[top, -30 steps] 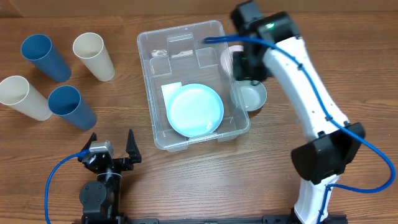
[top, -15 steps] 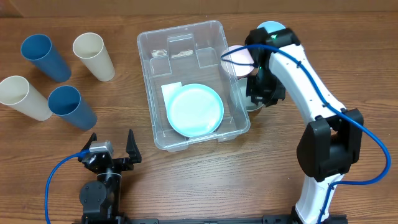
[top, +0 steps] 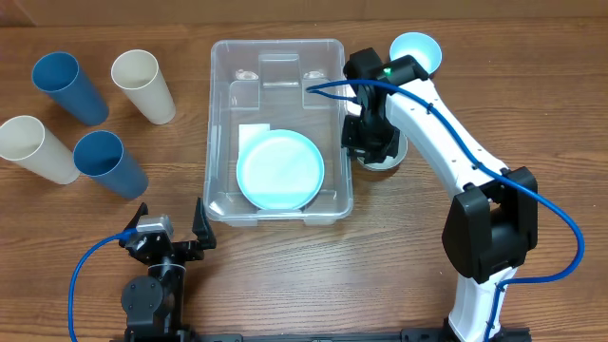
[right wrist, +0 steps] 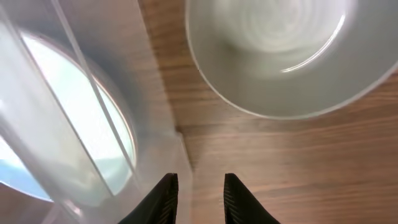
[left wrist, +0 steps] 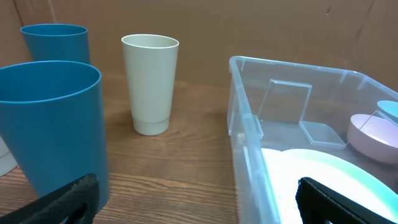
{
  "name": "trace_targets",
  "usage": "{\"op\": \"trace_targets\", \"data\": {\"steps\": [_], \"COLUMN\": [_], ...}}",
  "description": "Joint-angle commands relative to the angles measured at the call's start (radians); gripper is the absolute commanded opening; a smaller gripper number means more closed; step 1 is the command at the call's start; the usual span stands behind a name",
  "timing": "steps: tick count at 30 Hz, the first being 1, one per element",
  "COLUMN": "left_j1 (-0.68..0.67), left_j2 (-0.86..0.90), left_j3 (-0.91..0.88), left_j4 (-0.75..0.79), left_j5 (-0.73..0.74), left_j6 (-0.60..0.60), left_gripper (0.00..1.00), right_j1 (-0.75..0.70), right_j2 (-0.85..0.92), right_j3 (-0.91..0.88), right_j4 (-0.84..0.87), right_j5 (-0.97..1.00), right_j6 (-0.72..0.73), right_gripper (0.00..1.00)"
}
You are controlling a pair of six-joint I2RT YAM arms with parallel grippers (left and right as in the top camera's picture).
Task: Pack container
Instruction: 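Move the right gripper to the grey bowl's rim and grasp it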
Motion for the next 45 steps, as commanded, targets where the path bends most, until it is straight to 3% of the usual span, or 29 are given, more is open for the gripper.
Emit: {"op": "trace_targets", "data": {"steps": [1,3,7,11,19,25,28,32,35,45], "left_j1": [0.006,0.006,0.006,0.006,0.006,0.006,0.006,0.006,0.006,0.006], "left_j2": [-0.008,-0.008,-0.008,-0.008,-0.008,-0.008,-0.008,-0.008,-0.008,-0.008], "left_j3": [-0.003,-0.003,-0.003,-0.003,-0.003,-0.003,-0.003,-0.003,-0.003,-0.003], "left_j4": [0.0,0.0,0.0,0.0,0.0,0.0,0.0,0.0,0.0,0.0], "left_j5": [0.011,0.011,0.011,0.011,0.011,0.011,0.011,0.011,0.011,0.011], "left_j6": [0.015,0.015,0.015,0.015,0.015,0.015,0.015,0.015,0.015,0.015], "left_gripper": [1.0,1.0,1.0,1.0,1.0,1.0,1.0,1.0,1.0,1.0], "right_j1": [-0.013,-0.047,-0.179,-0.295,-0.309,-0.31,-0.31,-0.309,-0.316,-0.372], "right_j2": [-0.016,-0.016,-0.016,-0.016,0.046,0.059,0.059,0.059,0.059,-0.069], "right_j3": [-0.002,-0.001,-0.001,-0.003,-0.008,-0.14,-0.212,-0.235,-0.233,-0.035], "right_j4": [0.038,0.059,0.084,0.085,0.087,0.17,0.234,0.269,0.272,0.124], "right_j5": [-0.004,0.026,0.041,0.037,0.055,0.056,0.043,0.037,0.041,0.079], "right_j6": [0.039,0.037,-0.005,-0.08,-0.123,-0.123,-0.123,-0.123,-0.123,-0.154], "right_gripper": [0.27,0.28,0.41,0.44,0.48,0.46,0.4,0.23,0.04,0.04]}}
